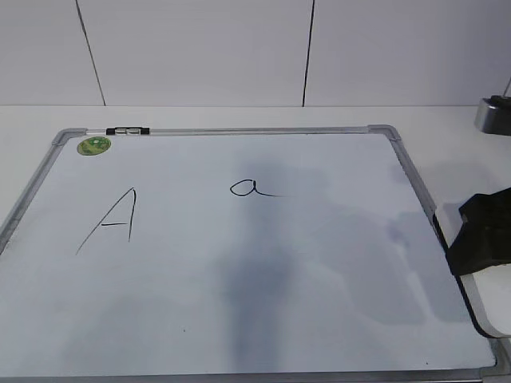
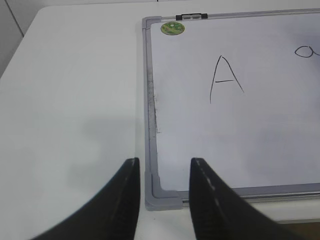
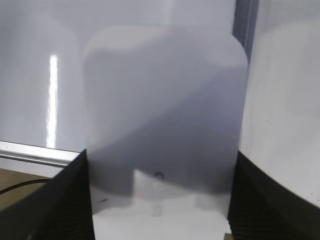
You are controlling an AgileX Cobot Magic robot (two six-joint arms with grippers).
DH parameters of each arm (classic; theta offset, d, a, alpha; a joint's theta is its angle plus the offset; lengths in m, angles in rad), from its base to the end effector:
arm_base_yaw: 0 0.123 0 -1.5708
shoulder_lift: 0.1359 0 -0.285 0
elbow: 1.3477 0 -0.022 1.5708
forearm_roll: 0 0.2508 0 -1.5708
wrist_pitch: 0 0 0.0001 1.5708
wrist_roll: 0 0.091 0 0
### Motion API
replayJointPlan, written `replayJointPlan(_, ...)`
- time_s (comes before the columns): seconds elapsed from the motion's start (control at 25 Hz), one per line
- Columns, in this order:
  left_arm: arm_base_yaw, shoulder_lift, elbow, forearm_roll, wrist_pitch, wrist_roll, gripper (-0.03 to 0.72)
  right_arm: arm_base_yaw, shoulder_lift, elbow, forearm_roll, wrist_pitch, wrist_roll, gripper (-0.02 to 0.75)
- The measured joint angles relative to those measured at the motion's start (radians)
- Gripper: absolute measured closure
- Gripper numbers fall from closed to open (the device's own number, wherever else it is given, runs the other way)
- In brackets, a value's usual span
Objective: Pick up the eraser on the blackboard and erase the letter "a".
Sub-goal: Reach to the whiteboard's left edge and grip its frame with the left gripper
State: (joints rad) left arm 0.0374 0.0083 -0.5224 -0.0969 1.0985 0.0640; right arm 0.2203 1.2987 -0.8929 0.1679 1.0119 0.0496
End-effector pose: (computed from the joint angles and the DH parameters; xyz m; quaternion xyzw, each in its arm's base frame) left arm -0.0077 -0.0081 0.2808 0.0145 0.8582 -0.0224 0.5126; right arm 0.2199 0.0625 0.2603 -0.0488 0.9887 0.0913 0.1081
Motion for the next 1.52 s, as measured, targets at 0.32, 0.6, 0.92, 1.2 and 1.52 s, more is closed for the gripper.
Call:
replayJointPlan(0.32,0.000,0.000,0.000,0.000,0.000,0.000,0.452,0.000,0.000,0.000,0.000,-0.002,-0.004,0.197)
replayJointPlan(0.6,0.000,0.022,0.000,-0.031,-0.002,0.000,0.334,0.000,0.000,0.000,0.000,-0.004,-0.006,0.197)
replayJointPlan(0.92,0.000,0.307,-0.073,-0.072,-0.108,0.000,0.256,0.000,0.000,0.000,0.000,-0.011,-0.008,0.197)
replayJointPlan(1.2,0.000,0.680,-0.172,-0.095,-0.130,0.000,0.256,0.000,0.000,0.000,0.000,-0.013,-0.008,0.197)
replayJointPlan(1.52,0.000,1.103,-0.362,-0.084,-0.136,0.014,0.251,0.000,0.000,0.000,0.000,-0.013,-0.008,0.197)
